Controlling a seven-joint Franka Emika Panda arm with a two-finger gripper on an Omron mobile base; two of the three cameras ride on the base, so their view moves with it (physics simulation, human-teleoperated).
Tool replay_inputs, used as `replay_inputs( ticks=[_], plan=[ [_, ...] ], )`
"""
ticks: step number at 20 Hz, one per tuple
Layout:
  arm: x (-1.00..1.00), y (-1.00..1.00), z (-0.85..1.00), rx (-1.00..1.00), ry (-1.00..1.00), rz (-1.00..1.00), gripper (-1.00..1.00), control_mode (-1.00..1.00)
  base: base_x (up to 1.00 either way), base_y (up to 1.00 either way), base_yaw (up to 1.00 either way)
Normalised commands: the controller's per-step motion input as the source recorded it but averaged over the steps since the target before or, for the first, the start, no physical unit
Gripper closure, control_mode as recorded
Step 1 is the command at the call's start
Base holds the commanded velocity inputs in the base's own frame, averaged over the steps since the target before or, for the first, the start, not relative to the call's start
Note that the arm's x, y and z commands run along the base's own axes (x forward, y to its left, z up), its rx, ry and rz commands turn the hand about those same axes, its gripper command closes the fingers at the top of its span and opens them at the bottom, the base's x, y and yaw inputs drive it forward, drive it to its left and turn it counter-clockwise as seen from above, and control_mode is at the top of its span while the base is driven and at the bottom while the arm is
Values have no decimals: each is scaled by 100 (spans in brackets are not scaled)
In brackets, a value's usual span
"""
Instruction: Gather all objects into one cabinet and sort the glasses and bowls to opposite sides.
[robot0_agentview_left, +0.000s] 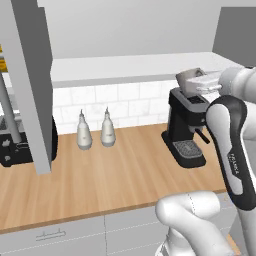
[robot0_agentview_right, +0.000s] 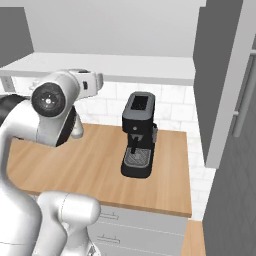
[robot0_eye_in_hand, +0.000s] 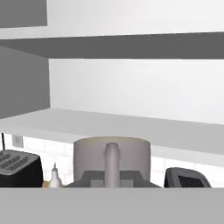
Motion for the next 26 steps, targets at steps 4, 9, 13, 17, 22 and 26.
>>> replay_inputs(
  ticks=[4,9,13,17,22,26],
  plan=[
    [-56,0,1,0,16,0,100,-100,0,0,0],
    [-66,0,0,-5,28,0,100,-100,0,0,0],
    [-66,0,0,-10,34,0,100,-100,0,0,0],
    [-39,0,0,-8,27,3,100,-100,0,0,0],
    [-4,13,-4,-6,13,0,100,-100,0,0,0],
    [0,8,-51,-3,-3,0,100,-100,0,0,0]
  ],
)
